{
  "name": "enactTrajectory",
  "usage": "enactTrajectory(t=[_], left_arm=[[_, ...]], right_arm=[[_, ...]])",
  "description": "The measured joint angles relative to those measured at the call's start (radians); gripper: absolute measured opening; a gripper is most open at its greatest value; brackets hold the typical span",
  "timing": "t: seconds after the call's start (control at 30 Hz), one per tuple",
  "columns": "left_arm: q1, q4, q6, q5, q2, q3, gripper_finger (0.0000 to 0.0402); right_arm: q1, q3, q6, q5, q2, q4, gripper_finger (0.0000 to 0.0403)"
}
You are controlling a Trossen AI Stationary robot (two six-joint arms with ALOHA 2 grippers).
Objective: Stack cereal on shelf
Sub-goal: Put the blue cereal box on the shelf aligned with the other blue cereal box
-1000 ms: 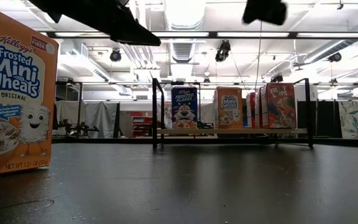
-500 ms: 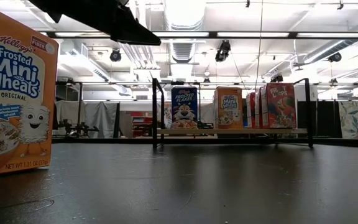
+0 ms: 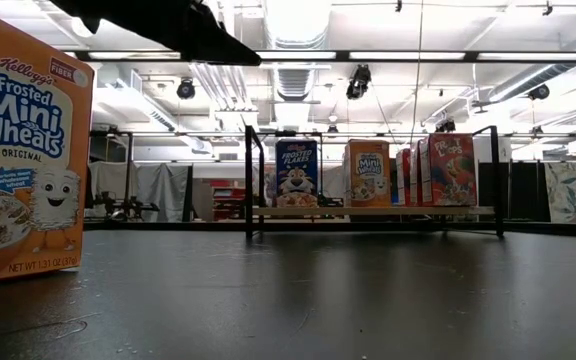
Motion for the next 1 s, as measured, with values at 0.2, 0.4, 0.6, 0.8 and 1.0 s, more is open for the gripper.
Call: enactTrajectory(t=[0.2,0.4,0.6,0.8,1.0], left_arm=[[0.000,-0.014,-0.005,0.000,0.000,0.000,0.0223],[0.000,-0.014,0.014,0.000,0.000,0.000,0.0223],[0.000,-0.011,0.035,0.000,0.000,0.000,0.0223],[0.000,-0.011,0.029,0.000,0.000,0.000,0.0223],[0.000,-0.009,0.027,0.000,0.000,0.002,0.0223]], right_arm=[[0.000,-0.039,0.030,-0.003,0.003,0.002,0.0203],[0.000,-0.082,0.027,-0.003,0.009,0.011,0.0273],[0.000,-0.149,0.027,-0.003,0.009,0.062,0.0284],[0.000,-0.249,0.000,-0.005,0.009,0.217,0.0246],[0.000,-0.277,-0.020,-0.007,0.007,0.261,0.0180]])
